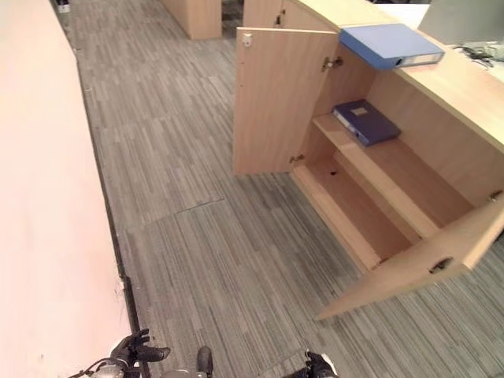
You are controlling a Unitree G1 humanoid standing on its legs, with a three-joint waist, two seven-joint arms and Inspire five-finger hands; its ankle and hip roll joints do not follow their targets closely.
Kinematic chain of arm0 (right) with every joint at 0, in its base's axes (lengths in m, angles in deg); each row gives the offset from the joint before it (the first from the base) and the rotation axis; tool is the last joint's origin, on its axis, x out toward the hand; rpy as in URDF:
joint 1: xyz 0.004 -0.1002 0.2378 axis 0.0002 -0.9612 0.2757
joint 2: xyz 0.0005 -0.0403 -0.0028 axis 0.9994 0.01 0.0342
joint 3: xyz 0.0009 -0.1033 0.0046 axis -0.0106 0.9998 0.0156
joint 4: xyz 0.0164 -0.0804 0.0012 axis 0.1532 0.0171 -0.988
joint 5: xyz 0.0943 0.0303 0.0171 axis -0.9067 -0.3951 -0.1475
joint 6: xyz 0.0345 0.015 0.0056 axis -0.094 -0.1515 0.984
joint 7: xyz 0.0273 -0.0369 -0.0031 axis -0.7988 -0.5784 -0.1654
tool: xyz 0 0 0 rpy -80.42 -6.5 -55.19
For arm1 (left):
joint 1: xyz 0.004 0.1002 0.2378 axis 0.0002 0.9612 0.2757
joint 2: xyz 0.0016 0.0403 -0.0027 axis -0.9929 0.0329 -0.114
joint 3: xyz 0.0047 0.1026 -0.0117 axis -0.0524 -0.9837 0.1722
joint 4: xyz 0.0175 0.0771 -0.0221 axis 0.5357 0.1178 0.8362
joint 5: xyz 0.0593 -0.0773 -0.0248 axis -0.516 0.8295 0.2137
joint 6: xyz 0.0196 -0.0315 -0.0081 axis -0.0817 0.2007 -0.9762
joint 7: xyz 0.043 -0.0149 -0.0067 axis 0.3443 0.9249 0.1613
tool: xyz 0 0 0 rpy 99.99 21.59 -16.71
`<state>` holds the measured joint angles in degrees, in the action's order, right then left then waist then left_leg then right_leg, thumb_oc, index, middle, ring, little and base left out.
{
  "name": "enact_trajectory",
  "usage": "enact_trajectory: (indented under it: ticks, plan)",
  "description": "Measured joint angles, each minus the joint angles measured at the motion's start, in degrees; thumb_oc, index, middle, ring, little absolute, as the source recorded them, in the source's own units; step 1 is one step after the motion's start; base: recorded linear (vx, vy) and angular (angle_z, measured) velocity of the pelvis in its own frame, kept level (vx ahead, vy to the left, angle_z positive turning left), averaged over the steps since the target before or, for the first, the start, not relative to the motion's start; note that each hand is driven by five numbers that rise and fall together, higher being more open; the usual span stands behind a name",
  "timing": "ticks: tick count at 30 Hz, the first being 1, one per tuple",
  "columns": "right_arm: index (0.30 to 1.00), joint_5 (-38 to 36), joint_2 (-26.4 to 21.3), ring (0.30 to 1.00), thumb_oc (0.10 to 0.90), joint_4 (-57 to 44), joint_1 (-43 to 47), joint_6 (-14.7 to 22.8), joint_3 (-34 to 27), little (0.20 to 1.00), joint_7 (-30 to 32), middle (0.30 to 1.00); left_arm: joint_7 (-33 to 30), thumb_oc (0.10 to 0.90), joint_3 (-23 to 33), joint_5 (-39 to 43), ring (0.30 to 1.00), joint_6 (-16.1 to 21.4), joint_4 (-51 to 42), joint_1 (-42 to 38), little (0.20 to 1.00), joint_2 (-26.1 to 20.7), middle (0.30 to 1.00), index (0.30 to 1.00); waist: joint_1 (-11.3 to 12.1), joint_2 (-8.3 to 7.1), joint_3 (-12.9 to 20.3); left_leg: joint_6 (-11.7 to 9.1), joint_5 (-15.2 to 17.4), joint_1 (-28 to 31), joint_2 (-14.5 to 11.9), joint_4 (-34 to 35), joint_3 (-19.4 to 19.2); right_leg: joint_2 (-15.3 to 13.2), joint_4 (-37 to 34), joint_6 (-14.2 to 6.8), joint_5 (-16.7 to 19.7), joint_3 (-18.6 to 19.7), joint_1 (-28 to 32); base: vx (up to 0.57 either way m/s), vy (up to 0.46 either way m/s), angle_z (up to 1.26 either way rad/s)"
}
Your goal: Put the empty folder in the office cabinet
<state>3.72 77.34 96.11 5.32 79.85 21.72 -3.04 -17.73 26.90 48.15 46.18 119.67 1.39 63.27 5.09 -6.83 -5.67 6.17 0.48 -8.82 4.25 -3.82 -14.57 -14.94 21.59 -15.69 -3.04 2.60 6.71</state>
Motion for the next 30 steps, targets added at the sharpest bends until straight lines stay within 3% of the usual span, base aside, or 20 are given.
enact_trajectory:
  ticks: [1, 4, 5, 6, 7, 8, 9, 11, 12, 14, 15, 16, 17, 19, 20, 21, 23, 24, 25, 30]
  plan:
    - [0.9, 0.0, -0.5, 0.9, 0.8, -0.7, 0.6, 0.0, -0.1, 0.9, 0.1, 0.9, 0.0, 0.8, -0.5, 0.0, 0.9, 0.0, -0.1, 0.0, 0.9, 0.0, 0.9, 0.9, 0.2, 0.63, 0.0, 0.2, 1.8, 0.7, 0.0, 0.4, -0.5, 0.4, 5.3, 0.1, 2.1, -0.2, -2.6, 0.24, 0.227, 0.07]
    - [0.9, 0.0, -0.9, 0.9, 0.8, -0.9, -0.1, 0.1, -0.2, 0.9, 0.2, 0.9, 0.0, 0.8, -0.9, 0.0, 0.9, 0.0, -0.5, 0.1, 0.9, -0.4, 0.9, 0.9, -0.5, 2.07, -0.3, 2.3, 2.4, 3.5, -0.4, 1.4, 1.7, 1.9, 17.0, -0.3, 6.4, -0.9, -9.2, 0.24, 0.192, 0.33]
    - [0.9, -0.1, -0.9, 0.9, 0.8, -0.9, -0.2, 0.1, -0.7, 0.9, 0.2, 0.9, 0.0, 0.8, -1.6, 0.0, 0.9, -0.1, -0.5, -0.1, 0.9, -0.6, 0.9, 0.9, -0.8, 2.31, -0.4, 2.0, 2.2, 4.7, -0.4, 2.1, 2.3, 2.3, 20.5, -0.3, 6.2, -1.0, -9.9, 0.37, 0.192, 0.33]
    - [0.9, -0.1, -1.0, 0.9, 0.8, -0.8, -0.2, 0.1, -1.1, 0.9, 0.2, 0.9, 0.0, 0.8, -1.8, -0.1, 0.9, -0.1, -0.6, -0.1, 0.9, -0.6, 0.9, 0.9, -1.2, 2.88, -0.7, 2.0, 2.2, 5.4, -0.7, 2.1, 2.4, 3.1, 22.3, -0.1, 5.5, -1.1, -10.6, 0.29, 0.136, 0.16]
    - [0.9, -0.1, -1.4, 0.9, 0.8, -0.9, -0.4, 0.1, -2.1, 0.9, 0.1, 0.9, 0.0, 0.8, -1.9, 0.0, 0.9, 0.0, -1.1, -0.1, 0.9, -0.3, 0.9, 0.9, -1.1, 5.13, -1.9, 3.6, 4.4, 7.6, -1.4, 2.5, 4.4, 6.1, 25.7, 0.7, 3.1, -2.4, -13.8, 0.26, 0.115, 0.09]
    - [0.9, -0.1, -1.6, 0.9, 0.8, -1.0, -0.1, 0.5, -2.3, 0.9, 0.1, 0.9, -0.1, 0.8, -1.9, 0.0, 0.9, -0.1, -1.1, 0.0, 0.9, -0.1, 0.9, 0.9, -2.4, 5.98, -3.1, 2.1, 3.2, 9.8, -2.2, 3.9, 4.7, 6.9, 26.9, 1.6, -0.1, -4.7, -14.4, 0.16, 0.051, 0.19]
    - [0.9, -0.1, -2.1, 0.9, 0.8, -1.6, -1.2, 0.8, -2.0, 0.9, 0.3, 0.9, 0.3, 0.8, -1.6, -0.1, 0.9, -0.1, -0.7, 0.1, 0.9, -0.1, 0.9, 0.9, -3.6, 7.13, -3.9, 2.5, 3.2, 11.1, -2.8, 4.3, 5.1, 8.0, 26.6, 2.0, -1.7, -7.1, -17.4, 0.26, 0.05, 0.19]
    - [0.9, -1.2, -2.4, 0.9, 0.8, -1.6, -1.4, 1.4, -2.9, 0.9, 0.5, 0.9, 0.1, 0.8, -1.3, -0.1, 0.9, 0.0, -0.9, 0.5, 0.9, -0.1, 0.9, 0.9, -4.0, 7.48, -4.3, 1.7, 2.7, 13.1, -2.5, 6.7, 4.4, 6.9, 24.3, 3.4, -4.0, -11.6, -20.2, 0.3, -0.03, 0.0]
    - [0.9, -1.8, -3.2, 0.9, 0.8, -2.2, -0.7, 1.5, -2.9, 0.9, 0.8, 0.9, 0.1, 0.8, -1.0, -0.1, 0.9, -0.1, -0.6, 0.9, 0.9, -0.2, 0.9, 0.9, -4.9, 7.6, -4.7, 1.6, 3.2, 15.1, -2.4, 7.4, 4.8, 5.6, 18.3, 5.9, -6.0, -15.9, -22.1, 0.21, -0.049, -0.06]
    - [0.9, -1.3, -4.1, 0.9, 0.8, -2.5, -0.3, 1.1, -2.0, 0.9, 0.9, 0.9, 0.1, 0.8, -0.4, -0.6, 0.9, -0.1, -0.5, 1.5, 0.9, -0.2, 0.9, 0.9, -4.4, 7.66, -5.1, 0.4, 3.4, 17.1, -2.7, 8.2, 3.1, 5.2, 4.8, 7.6, -5.6, -20.7, -21.8, 0.2, -0.054, -0.17]
    - [0.9, -0.8, -4.1, 0.9, 0.8, -2.8, -0.3, 1.0, -2.0, 0.9, 0.8, 0.9, 0.1, 0.8, -0.1, -0.7, 0.9, -0.1, -0.2, 1.7, 0.9, -0.4, 0.9, 0.9, -4.2, 7.14, -5.6, -0.3, 3.8, 17.9, -2.7, 8.2, 3.2, 5.3, -0.2, 9.1, -3.9, -20.7, -22.3, 0.43, -0.084, -0.18]
    - [0.9, -0.9, -3.9, 0.9, 0.8, -3.0, -0.5, 0.7, -2.2, 0.9, 0.7, 0.9, 0.0, 0.8, 0.8, -1.3, 0.9, 0.0, 0.4, 2.3, 0.9, 0.0, 0.9, 0.9, -4.3, 7.54, -5.9, -2.3, 5.4, 19.5, -3.5, 8.1, 3.7, 6.9, -4.6, 10.0, -1.5, -17.8, -23.5, 0.45, -0.074, -0.07]
    - [0.9, -0.9, -3.9, 0.9, 0.8, -3.3, -0.4, 1.2, -2.4, 0.9, 0.6, 0.9, 0.2, 0.8, 1.8, -2.0, 0.9, -0.2, 2.0, 2.5, 0.9, 0.4, 0.9, 0.9, -5.0, 7.99, -6.2, -2.9, 6.4, 20.2, -4.2, 8.0, 3.8, 9.2, -10.0, 9.2, 0.5, -13.2, -24.2, 0.35, -0.048, 0.02]
    - [0.9, -0.9, -3.7, 0.9, 0.8, -3.3, -0.7, 1.2, -3.1, 0.9, 0.7, 0.9, 0.3, 0.8, 1.7, -2.3, 0.9, -0.4, 2.8, 2.5, 0.9, 0.4, 0.9, 0.9, -5.8, 7.17, -6.4, -3.3, 6.9, 21.9, -3.8, 8.2, 4.9, 8.4, -16.4, 8.9, 4.5, -12.1, -24.4, 0.19, -0.024, 0.29]
    - [0.9, -0.9, -3.7, 0.9, 0.8, -3.1, -0.8, 1.1, -3.4, 0.9, 0.7, 0.9, 0.3, 0.8, 1.7, -2.3, 0.9, -0.4, 2.8, 2.8, 0.9, 0.4, 0.9, 0.9, -6.2, 6.44, -6.1, -3.9, 7.4, 22.6, -3.6, 8.3, 5.5, 8.3, -17.8, 8.8, 4.9, -12.3, -23.4, 0.34, -0.024, 0.53]
    - [0.9, 0.2, -4.0, 0.9, 0.8, -2.9, -2.0, 0.2, -3.3, 0.9, 0.7, 0.9, 0.3, 0.8, 1.6, -2.3, 0.9, -0.3, 2.7, 3.5, 0.9, 0.4, 0.9, 0.9, -6.2, 5.97, -6.4, -5.1, 9.2, 25.2, -3.0, 8.1, 7.7, 7.4, -18.2, 9.9, 8.9, -11.9, -21.6, 0.33, -0.024, 0.51]
    - [0.9, 1.0, -5.3, 0.9, 0.8, -2.6, -3.0, -0.4, -3.6, 0.9, 0.9, 0.9, 0.4, 0.8, 1.8, -2.4, 0.9, -0.1, 2.5, 3.9, 0.9, 1.8, 0.9, 0.9, -6.6, 8.87, -6.6, -6.7, 11.1, 25.9, -5.9, 7.2, 9.3, 9.7, -16.1, 10.0, 8.0, -12.0, -20.6, 0.24, -0.023, 0.44]
    - [0.9, 1.8, -5.7, 0.9, 0.8, -2.0, -3.5, -0.8, -3.9, 0.9, 1.0, 0.9, 0.8, 0.8, 1.7, -2.5, 0.9, 0.0, 1.9, 3.7, 0.9, 1.9, 0.9, 0.9, -6.6, 9.64, -7.1, -7.1, 11.4, 25.8, -6.6, 5.4, 10.5, 10.7, -15.3, 12.7, 9.9, -11.1, -20.2, 0.4, -0.063, 0.24]
    - [0.9, 2.0, -6.0, 0.9, 0.8, -1.5, -3.6, -0.8, -4.2, 0.9, 0.9, 0.9, 0.8, 0.8, 1.8, -2.8, 0.9, 0.0, 1.6, 3.6, 0.9, 2.0, 0.9, 0.9, -6.6, 10.44, -7.0, -7.3, 11.5, 25.9, -6.9, 4.8, 10.6, 11.1, -14.5, 13.4, 9.9, -10.8, -20.2, 0.52, -0.093, 0.15]
    - [0.9, 2.5, -7.2, 0.9, 0.8, -0.8, -6.4, -1.2, -4.5, 0.9, 0.7, 0.9, 1.3, 0.8, 3.0, -4.6, 0.9, 1.2, 1.9, 4.2, 0.9, 2.1, 0.9, 0.9, -8.1, 11.17, -7.7, -11.3, 10.2, 25.9, -10.0, -0.4, 14.3, 10.0, -9.0, 14.8, 3.7, -18.1, -17.7, 0.43, -0.148, 0.34]
